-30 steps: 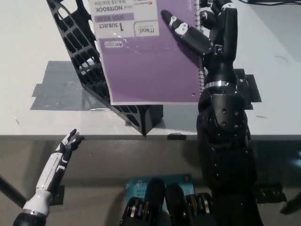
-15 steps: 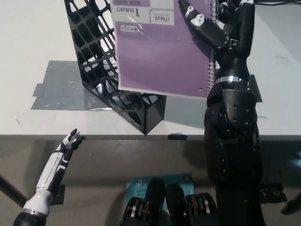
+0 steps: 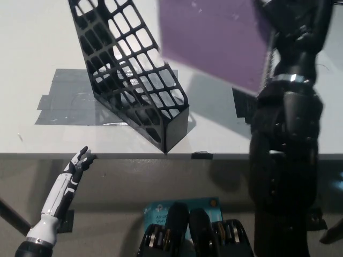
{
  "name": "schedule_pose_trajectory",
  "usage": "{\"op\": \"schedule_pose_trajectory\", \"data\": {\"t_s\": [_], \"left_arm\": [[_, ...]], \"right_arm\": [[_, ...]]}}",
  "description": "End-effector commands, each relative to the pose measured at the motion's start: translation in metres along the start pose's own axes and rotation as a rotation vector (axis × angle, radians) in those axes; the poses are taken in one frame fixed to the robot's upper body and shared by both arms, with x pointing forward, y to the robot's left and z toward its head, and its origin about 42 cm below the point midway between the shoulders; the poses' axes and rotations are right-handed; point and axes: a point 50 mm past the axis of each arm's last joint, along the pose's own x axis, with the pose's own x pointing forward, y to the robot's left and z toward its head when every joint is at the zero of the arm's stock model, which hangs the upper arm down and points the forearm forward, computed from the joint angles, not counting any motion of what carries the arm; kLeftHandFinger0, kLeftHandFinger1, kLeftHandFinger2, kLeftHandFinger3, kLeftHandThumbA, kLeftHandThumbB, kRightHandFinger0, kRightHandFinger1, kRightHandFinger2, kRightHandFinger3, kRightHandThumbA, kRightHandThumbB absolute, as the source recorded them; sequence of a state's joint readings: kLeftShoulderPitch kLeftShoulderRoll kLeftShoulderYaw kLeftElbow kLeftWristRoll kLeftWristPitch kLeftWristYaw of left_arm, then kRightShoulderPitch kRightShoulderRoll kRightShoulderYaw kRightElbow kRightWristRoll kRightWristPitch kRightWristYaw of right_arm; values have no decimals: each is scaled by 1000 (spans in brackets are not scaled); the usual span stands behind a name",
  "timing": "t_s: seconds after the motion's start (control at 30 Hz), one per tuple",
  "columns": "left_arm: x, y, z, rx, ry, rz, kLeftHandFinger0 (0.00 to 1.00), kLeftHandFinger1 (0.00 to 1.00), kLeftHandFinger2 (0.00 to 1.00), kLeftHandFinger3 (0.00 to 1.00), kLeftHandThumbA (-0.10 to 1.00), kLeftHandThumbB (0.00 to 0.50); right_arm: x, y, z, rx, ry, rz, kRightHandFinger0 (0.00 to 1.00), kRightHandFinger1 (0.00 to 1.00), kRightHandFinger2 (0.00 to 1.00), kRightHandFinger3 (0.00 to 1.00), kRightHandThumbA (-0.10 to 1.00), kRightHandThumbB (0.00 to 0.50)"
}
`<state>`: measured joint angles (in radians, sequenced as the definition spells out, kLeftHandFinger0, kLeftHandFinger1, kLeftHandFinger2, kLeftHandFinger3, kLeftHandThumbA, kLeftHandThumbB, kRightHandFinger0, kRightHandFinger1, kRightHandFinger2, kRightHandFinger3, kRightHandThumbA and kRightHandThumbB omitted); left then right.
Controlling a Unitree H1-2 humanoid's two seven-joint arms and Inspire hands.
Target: A person hands a notebook to the robot and the robot grabs it with its right hand and places it in the magazine stand kept in the centre of the desk infront of it.
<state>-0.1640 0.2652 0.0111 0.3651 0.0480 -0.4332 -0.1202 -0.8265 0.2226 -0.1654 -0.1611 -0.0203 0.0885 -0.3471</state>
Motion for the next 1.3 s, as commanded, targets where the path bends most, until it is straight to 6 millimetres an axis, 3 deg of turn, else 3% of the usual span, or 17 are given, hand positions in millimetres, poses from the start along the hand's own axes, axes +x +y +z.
{"op": "schedule_pose_trajectory", "data": {"t_s": [0.0,0.2,0.3,0.47,0.87,0.9,0.93,0.97,1.0,1.03,1.27], "left_arm": [[16,6,17,21,-92,-6,1000,1000,1000,1000,1000,500],[15,6,16,27,-90,-5,1000,1000,1000,1000,1000,500],[16,6,16,18,-91,-3,1000,1000,1000,1000,1000,500],[17,5,17,17,-96,-7,1000,1000,1000,1000,1000,500],[19,6,19,31,-101,-11,1000,1000,1000,1000,1000,500],[19,6,19,31,-100,-11,1000,1000,1000,1000,1000,500],[19,6,19,31,-100,-12,1000,1000,1000,1000,1000,500],[19,6,19,29,-101,-12,1000,1000,1000,1000,1000,500],[19,6,19,28,-102,-13,1000,1000,1000,1000,1000,500],[20,6,20,27,-104,-13,1000,1000,1000,1000,1000,500],[22,7,20,29,-104,-16,1000,1000,1000,1000,1000,500]], "right_arm": [[20,22,54,130,-171,29,33,0,0,0,911,65],[25,23,58,146,-187,10,0,0,0,0,876,83],[27,24,56,142,-189,6,0,0,0,0,880,58],[19,30,43,174,-137,23,0,0,0,0,854,71],[2,58,20,148,-91,46,0,0,0,0,843,27],[1,60,17,143,-83,48,94,0,0,0,851,31],[1,61,16,139,-79,50,99,0,0,0,854,25],[1,62,15,132,-79,52,210,0,0,0,866,15],[0,64,13,127,-76,52,42,0,0,0,874,25],[-1,67,11,123,-69,50,2,0,0,0,884,48],[-2,74,11,110,-65,40,0,0,0,0,910,52]]}}
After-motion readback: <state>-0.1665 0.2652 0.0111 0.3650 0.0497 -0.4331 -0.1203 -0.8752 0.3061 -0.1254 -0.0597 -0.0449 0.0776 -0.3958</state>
